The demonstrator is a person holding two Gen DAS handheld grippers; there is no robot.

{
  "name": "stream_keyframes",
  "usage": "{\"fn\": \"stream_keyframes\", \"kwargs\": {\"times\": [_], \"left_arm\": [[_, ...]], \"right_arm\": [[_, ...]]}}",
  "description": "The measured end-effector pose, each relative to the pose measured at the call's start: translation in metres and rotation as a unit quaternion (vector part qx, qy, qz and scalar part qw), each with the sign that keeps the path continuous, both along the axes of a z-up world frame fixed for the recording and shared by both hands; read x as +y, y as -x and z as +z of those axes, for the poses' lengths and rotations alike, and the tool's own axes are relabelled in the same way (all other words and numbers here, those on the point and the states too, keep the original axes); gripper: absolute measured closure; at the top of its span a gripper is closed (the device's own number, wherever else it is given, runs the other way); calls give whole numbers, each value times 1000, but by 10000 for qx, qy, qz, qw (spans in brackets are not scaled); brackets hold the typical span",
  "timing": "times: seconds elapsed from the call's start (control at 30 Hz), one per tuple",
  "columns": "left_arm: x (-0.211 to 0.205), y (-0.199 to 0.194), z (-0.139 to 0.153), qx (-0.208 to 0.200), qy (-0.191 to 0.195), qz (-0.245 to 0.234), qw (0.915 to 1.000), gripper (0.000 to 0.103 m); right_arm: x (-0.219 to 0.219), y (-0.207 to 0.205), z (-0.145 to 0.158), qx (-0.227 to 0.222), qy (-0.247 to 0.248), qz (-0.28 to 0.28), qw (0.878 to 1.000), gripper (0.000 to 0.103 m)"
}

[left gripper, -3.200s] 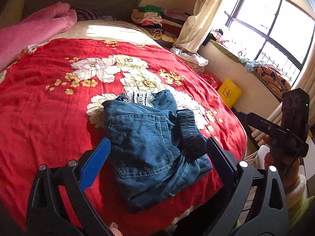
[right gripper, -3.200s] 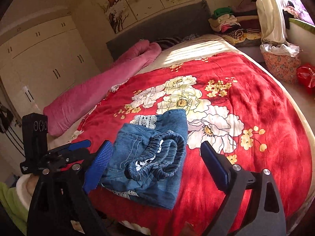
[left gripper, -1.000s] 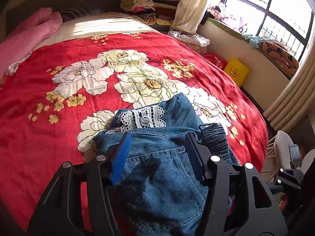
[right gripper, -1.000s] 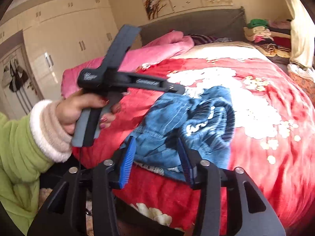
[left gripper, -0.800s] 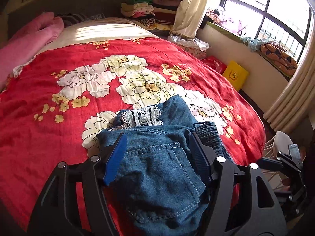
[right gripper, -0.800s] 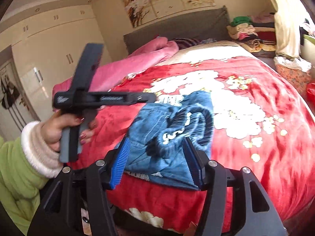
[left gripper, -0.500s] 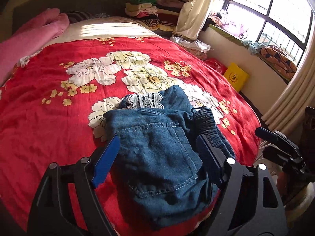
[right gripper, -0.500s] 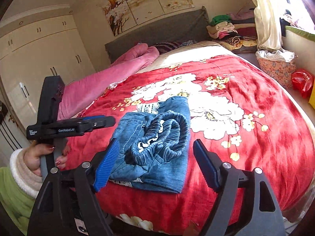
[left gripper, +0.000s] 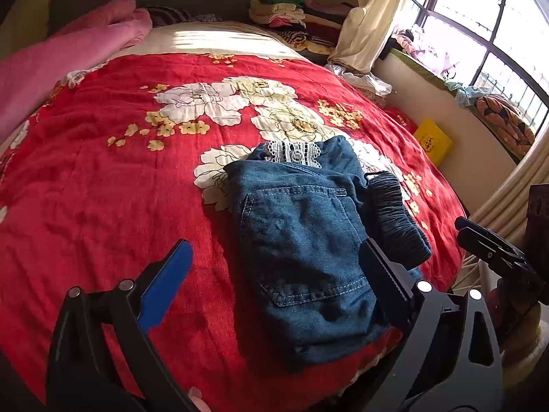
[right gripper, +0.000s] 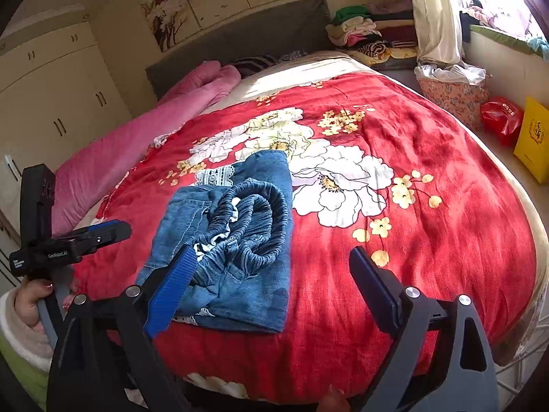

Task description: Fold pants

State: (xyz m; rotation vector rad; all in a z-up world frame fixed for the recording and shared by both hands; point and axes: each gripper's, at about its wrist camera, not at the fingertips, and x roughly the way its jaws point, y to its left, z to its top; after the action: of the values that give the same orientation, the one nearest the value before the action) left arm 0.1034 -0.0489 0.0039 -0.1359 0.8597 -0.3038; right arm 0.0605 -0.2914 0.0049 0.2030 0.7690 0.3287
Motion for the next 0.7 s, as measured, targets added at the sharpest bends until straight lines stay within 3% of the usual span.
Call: {"fn": "stream_keyframes", "kwargs": {"times": [0.27, 0.7], "left_arm": [[-12, -4, -8, 76, -154, -79, 9998, 10], [-19, -16, -26, 203, -297, -45, 9993, 10]], "right_arm": [[3, -24, -18, 354, 184, -8, 9992, 13], [4, -50, -38, 738, -319, 209, 9965, 13]]}}
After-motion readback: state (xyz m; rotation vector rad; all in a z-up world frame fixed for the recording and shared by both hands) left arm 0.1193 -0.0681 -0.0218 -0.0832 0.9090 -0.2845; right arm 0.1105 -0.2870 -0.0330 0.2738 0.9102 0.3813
